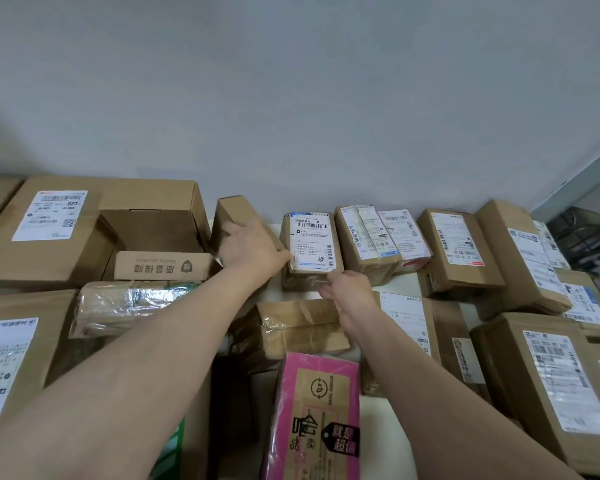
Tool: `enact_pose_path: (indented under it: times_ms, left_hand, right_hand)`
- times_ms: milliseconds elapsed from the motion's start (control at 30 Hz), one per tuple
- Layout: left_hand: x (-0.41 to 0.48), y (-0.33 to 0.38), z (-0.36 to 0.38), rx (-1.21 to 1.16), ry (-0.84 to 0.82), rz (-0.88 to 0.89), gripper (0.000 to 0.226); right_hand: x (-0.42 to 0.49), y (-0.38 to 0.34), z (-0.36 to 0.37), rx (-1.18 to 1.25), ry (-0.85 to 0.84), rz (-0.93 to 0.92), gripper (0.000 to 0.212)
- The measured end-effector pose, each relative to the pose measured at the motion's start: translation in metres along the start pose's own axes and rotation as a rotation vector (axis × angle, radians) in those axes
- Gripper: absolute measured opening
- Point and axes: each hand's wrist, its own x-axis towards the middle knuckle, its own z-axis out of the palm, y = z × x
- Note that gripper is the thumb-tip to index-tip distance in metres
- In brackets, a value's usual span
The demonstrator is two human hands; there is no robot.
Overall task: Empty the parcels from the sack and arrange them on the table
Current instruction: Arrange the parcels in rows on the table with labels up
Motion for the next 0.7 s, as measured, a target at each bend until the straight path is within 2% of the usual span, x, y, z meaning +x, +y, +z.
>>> enact_pose_path:
  times_ms: [67, 167, 267, 367, 433, 567, 700]
  left_hand:
    - [0.0, -0.002, -0.002, -0.074, -0.003, -0.038, 0.066]
    - [0.002, -0.007, -0.005, -0.013, -0.108, -0.036, 0.08]
    - [0.005, -0.004, -0.004, -0.001, -0.055, -0.096, 0.074]
    - [0.01, -0.002, -0.002, -0.207, 0.016, -0.216, 0.063]
    - [0.015, -0.007, 0.0, -0.414, 0.084, -0.288, 0.051]
    - [0.014, -0.01, -0.006, -0.772, 0.21, -0.337, 0.044]
    - [0.002, -0.011, -0.018, -1.162, 0.23, -0.354, 0.03]
  right_hand:
    - [-0.003, -0.001, 0.0, -0.11, -0.011, -0.036, 0.026]
    - [-0.003, -0.001, -0.001, -0.223, -0.004, -0.076, 0.026]
    - [-0.01, -0.006, 0.0, -0.438, 0.061, -0.137, 0.032]
    - [-0.022, -0.01, -0.003, -0.691, 0.139, -0.24, 0.038]
    - [-0.026, -0.013, -0.006, -0.763, 0.19, -0.375, 0.034]
    - [-0.024, -0.02, -0.006, -0.632, 0.236, -0.568, 0.026]
    - [-0.028, -0.028, 0.007, -0.413, 0.117, -0.495, 0.028]
